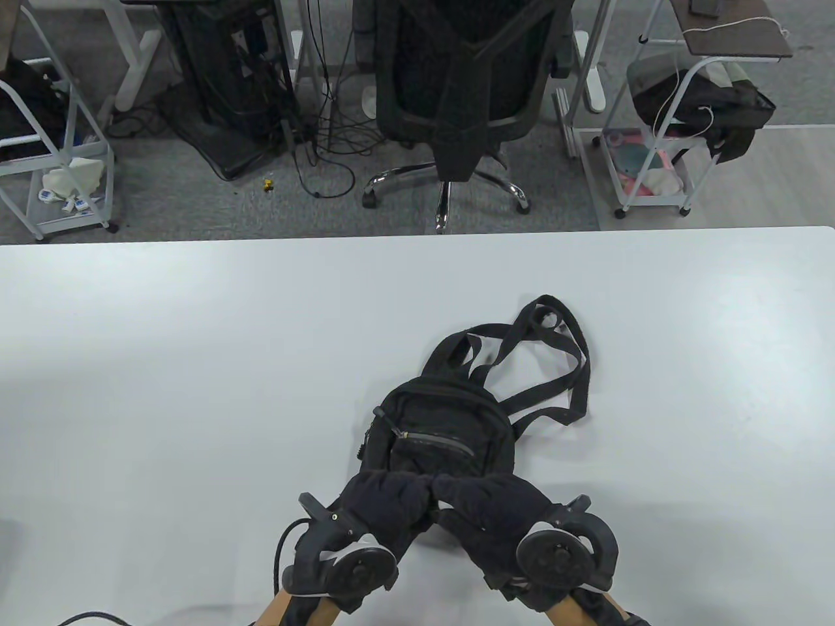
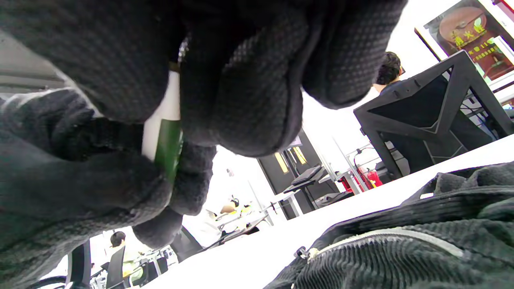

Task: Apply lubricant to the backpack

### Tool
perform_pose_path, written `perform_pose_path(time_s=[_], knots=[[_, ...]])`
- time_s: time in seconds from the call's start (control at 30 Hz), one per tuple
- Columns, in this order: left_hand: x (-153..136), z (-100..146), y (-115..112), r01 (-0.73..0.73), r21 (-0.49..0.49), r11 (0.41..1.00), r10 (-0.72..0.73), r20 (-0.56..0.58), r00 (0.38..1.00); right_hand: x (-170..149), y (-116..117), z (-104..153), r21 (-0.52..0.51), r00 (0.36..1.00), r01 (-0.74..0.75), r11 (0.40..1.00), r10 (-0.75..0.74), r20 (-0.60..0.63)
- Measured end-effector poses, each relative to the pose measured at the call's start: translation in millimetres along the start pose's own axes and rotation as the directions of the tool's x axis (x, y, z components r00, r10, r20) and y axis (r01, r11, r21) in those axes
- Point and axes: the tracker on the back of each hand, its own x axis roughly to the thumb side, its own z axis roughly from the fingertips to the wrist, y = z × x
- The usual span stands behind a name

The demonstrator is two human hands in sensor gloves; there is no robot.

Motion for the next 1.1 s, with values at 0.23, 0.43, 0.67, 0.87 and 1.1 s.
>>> perform_pose_path(time_s=[0.23, 0.43, 0.67, 0.87, 1.1], knots=[[-9.4, -0.7, 3.9, -0.064, -0.026, 0.998, 0.063, -0.017, 0.998, 2.5, 3.3, -5.9, 0.019, 0.998, 0.046, 0.999, -0.047, 0.034], [-19.0, -2.2, 4.0, -0.26, -0.1, 0.961, 0.254, -0.064, 0.965, 2.1, -7.3, -2.8, -0.009, 0.995, 0.052, 0.999, -0.051, 0.085], [-53.6, 4.6, -3.9, -0.265, -0.132, 0.955, 0.236, -0.199, 0.951, -40.2, -58.7, 3.3, -0.092, 0.999, 0.05, 0.995, -0.05, -0.001], [-53.3, 9.6, -4.1, -0.237, -0.095, 0.967, 0.213, -0.211, 0.954, -30.4, -48.2, 0.2, -0.097, 1.0, -0.011, 0.995, 0.013, 0.021], [-61.7, 16.0, 4.1, -0.282, 0.053, 0.958, 0.286, -0.23, 0.93, -38.1, -45.5, -1.2, -0.077, 0.988, -0.152, 0.985, 0.15, -0.037]])
